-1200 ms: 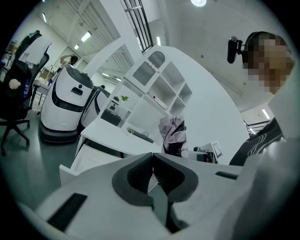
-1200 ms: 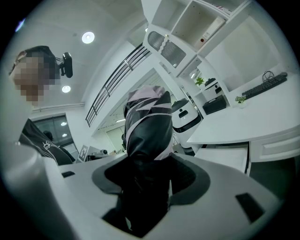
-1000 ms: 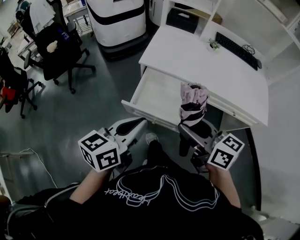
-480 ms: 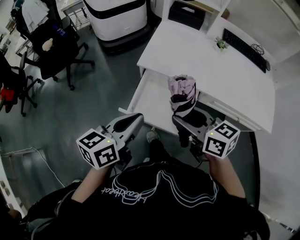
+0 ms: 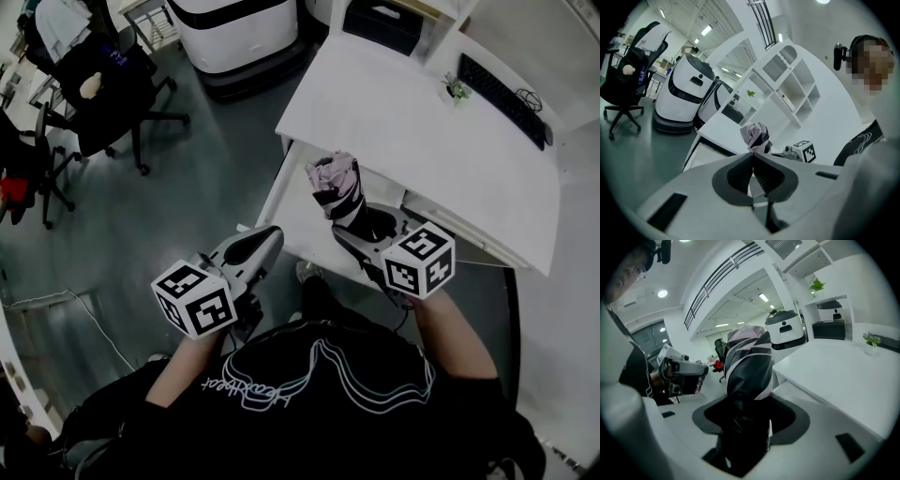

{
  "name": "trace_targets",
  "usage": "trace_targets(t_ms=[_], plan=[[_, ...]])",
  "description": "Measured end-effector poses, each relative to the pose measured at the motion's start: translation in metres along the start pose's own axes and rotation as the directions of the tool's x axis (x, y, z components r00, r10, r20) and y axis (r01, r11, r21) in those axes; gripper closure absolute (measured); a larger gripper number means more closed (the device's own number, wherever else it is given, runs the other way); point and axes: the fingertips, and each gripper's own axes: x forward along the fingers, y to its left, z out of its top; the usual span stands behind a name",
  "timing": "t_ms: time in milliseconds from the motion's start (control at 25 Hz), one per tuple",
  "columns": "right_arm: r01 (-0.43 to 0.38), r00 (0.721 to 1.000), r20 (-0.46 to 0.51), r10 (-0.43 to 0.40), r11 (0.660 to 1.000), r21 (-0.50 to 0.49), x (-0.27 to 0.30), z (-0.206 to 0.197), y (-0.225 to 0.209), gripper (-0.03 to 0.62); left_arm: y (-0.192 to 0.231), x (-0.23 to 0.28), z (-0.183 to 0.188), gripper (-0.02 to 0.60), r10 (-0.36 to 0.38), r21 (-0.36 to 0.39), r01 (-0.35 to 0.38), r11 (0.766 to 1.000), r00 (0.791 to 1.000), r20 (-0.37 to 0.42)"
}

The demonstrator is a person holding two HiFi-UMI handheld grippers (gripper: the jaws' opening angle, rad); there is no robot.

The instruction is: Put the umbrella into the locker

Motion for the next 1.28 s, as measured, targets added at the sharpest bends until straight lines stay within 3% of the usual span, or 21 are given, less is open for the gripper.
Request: trace_targets(t_ms=[200, 400, 800, 1000, 1120, 1280], plan=[[0.012, 0.993, -0.115, -0.013, 1.0, -0.008, 0.038, -0.024, -0.023, 0.352, 0.023, 0.005, 0.003, 0.575, 0.032, -0.019, -0.032, 0.999, 0.999, -0.003], [0.019, 0.968, -0.249, -0.04, 0.996, -0.086, 0.076, -0.049, -0.042, 0.352, 0.039, 0.007, 0.01, 0.575, 0.055, -0.039, -0.055, 0.998, 0.999, 0.0], [-0.012, 0.877, -0.466, -0.112, 0.967, -0.255, 0.138, -0.113, -0.082, 0.352, 0.071, 0.002, 0.017, 0.575, 0.118, -0.062, -0.117, 0.991, 0.993, 0.005], [-0.032, 0.828, -0.532, -0.178, 0.932, -0.361, 0.164, -0.147, -0.105, 0.352, 0.083, -0.004, 0.016, 0.576, 0.156, -0.075, -0.156, 0.985, 0.988, -0.003], [-0.025, 0.799, -0.565, -0.208, 0.926, -0.376, 0.176, -0.164, -0.116, 0.352, 0.089, -0.008, 0.013, 0.575, 0.18, -0.084, -0.181, 0.98, 0.983, -0.013], [-0.022, 0.783, -0.577, -0.234, 0.916, -0.401, 0.187, -0.175, -0.125, 0.352, 0.096, -0.012, 0.008, 0.576, 0.205, -0.091, -0.206, 0.974, 0.978, -0.024]])
